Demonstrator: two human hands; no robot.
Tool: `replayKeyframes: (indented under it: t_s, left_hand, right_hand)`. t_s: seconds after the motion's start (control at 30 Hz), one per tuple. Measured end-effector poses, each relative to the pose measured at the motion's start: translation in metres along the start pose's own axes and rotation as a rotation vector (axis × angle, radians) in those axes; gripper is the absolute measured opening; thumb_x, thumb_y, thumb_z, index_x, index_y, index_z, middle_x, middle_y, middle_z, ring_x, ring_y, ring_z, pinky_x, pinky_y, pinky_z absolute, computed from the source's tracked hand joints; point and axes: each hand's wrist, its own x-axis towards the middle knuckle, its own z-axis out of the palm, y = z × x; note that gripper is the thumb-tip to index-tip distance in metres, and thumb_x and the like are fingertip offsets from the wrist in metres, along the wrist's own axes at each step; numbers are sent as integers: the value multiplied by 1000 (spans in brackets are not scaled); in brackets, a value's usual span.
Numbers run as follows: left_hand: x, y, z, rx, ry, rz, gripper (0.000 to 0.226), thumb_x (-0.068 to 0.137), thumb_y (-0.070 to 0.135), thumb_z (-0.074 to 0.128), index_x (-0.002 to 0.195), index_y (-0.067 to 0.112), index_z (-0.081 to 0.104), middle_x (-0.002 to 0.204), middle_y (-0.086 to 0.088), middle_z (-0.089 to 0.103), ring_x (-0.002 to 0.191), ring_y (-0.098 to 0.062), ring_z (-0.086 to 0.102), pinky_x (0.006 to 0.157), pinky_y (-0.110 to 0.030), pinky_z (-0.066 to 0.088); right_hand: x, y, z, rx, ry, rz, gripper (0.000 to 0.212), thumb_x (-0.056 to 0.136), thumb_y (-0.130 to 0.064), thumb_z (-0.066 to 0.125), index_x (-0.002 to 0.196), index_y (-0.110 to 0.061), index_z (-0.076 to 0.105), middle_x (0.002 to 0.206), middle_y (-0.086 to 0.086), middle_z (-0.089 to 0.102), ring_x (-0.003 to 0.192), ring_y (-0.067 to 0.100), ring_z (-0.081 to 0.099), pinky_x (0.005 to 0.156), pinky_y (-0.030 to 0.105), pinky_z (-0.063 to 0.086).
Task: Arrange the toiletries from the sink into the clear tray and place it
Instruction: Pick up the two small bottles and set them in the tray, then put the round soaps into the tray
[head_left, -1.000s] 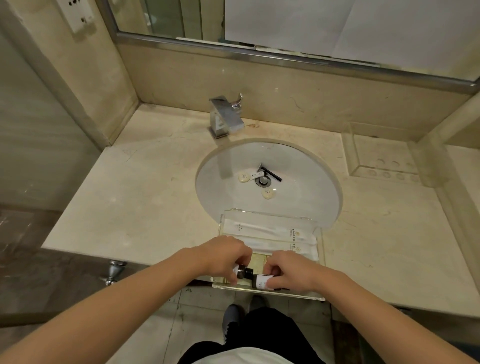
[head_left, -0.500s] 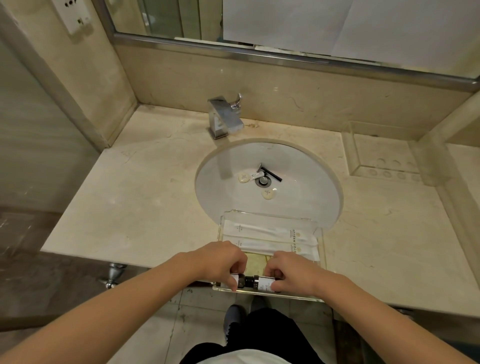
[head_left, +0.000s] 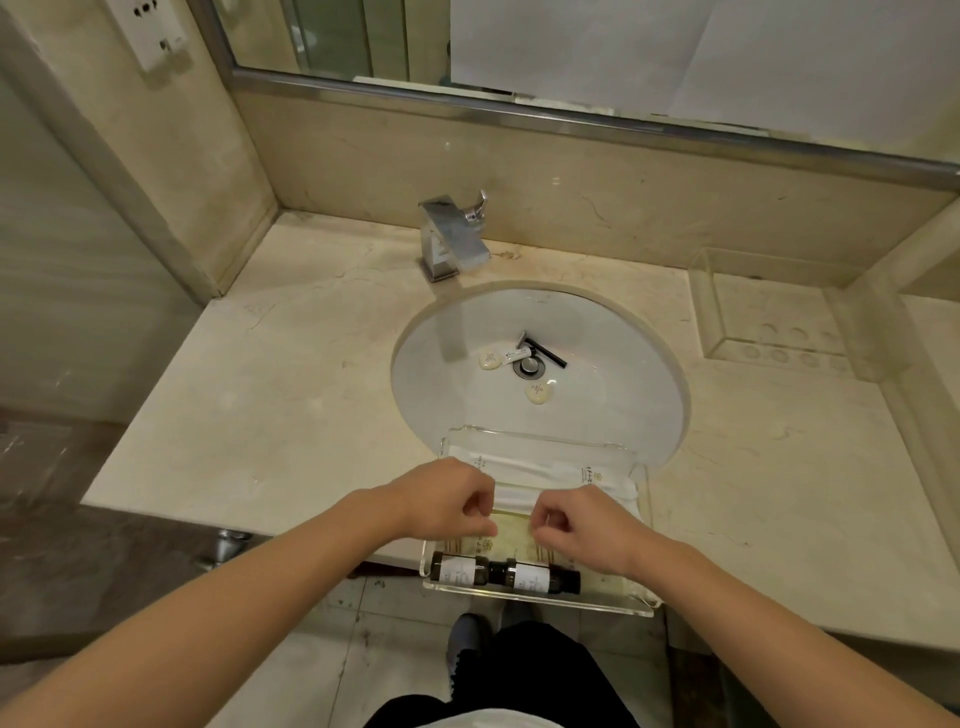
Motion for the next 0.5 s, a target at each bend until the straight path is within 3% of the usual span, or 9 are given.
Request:
replayKeyframes:
  t_s: [0.17, 0.3, 0.5]
  left_hand:
    - [15, -12, -23, -88, 115, -66, 18, 88, 33, 63, 91, 16, 67, 84, 5, 65, 74, -9, 55, 71, -23, 46]
    - [32, -28, -42, -171, 229, -150, 15, 87, 26, 63, 89, 12, 69, 87, 0, 69, 77, -12, 58, 67, -19, 42]
    - [74, -52, -67, -318, 335, -349, 13, 87, 22, 64, 88, 10, 68, 85, -1, 65, 79, -17, 58, 78, -30, 49]
  right_hand:
    - [13, 11, -27, 40, 156, 80, 10, 89, -21, 58, 86, -21, 67, 75, -11, 64, 69, 5, 57, 67, 24, 48]
    - [26, 23, -50, 103, 334, 150, 16, 87, -17, 58, 72, -24, 62, 64, -10, 61, 60, 5, 53, 61, 25, 45]
    - [62, 45, -73, 154, 364, 294, 17, 85, -17, 57, 69, -20, 62, 63, -7, 60, 63, 14, 55, 59, 27, 44]
